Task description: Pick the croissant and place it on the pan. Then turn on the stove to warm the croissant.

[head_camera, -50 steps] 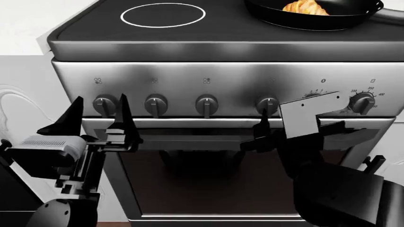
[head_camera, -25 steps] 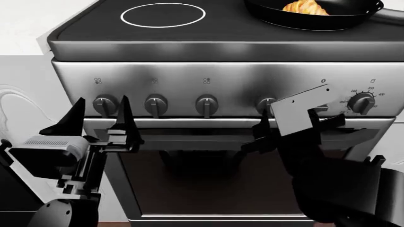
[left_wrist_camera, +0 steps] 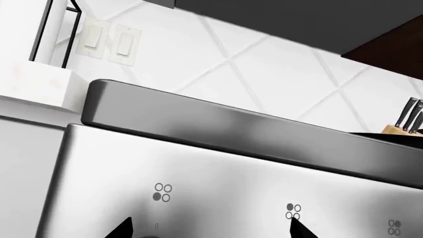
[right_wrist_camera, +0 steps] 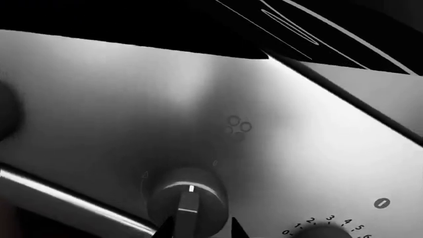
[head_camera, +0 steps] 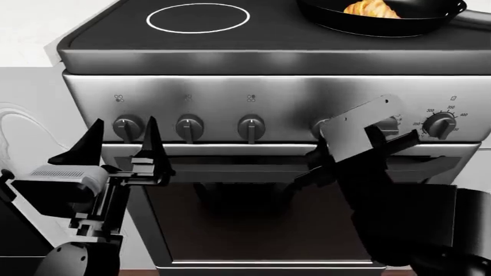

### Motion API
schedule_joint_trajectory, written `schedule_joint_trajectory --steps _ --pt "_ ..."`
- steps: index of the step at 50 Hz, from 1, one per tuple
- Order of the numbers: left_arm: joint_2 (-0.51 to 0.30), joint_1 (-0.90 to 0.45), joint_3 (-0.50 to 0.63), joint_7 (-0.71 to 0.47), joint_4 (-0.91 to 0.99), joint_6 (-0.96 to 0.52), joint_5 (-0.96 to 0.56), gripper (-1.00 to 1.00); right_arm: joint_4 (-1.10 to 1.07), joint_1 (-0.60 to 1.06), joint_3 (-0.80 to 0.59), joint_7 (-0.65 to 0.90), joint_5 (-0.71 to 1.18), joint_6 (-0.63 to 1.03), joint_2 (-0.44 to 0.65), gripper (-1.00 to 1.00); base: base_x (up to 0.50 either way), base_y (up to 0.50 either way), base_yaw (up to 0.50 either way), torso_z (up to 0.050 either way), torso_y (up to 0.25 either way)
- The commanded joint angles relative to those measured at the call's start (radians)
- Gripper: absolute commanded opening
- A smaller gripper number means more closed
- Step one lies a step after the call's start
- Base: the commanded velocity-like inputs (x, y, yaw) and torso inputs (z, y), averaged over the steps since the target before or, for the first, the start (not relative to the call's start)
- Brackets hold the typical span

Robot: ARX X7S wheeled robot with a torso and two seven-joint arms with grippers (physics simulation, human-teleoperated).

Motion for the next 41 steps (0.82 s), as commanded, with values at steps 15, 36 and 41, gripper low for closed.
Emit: schedule_joint_trajectory --steps 15,36,41 --pt "-0.003 0.002 0.004 -0.002 -0.001 0.008 0.001 1.0 -0.037 0.003 -0.039 -0.008 0.107 -0.001 -0.016 1.0 0.0 0.0 0.0 0.0 0.001" --pt "-0.007 0.007 0.005 -0.005 0.005 0.018 0.004 1.0 -0.125 0.007 -0.011 0.136 0.156 0.013 0.004 1.0 0.0 0.0 0.0 0.0 0.0" --pt "-0.008 0.007 0.005 -0.006 0.006 0.018 0.002 1.0 -0.152 0.025 -0.006 0.183 0.189 0.033 0.005 1.0 0.0 0.0 0.0 0.0 0.0"
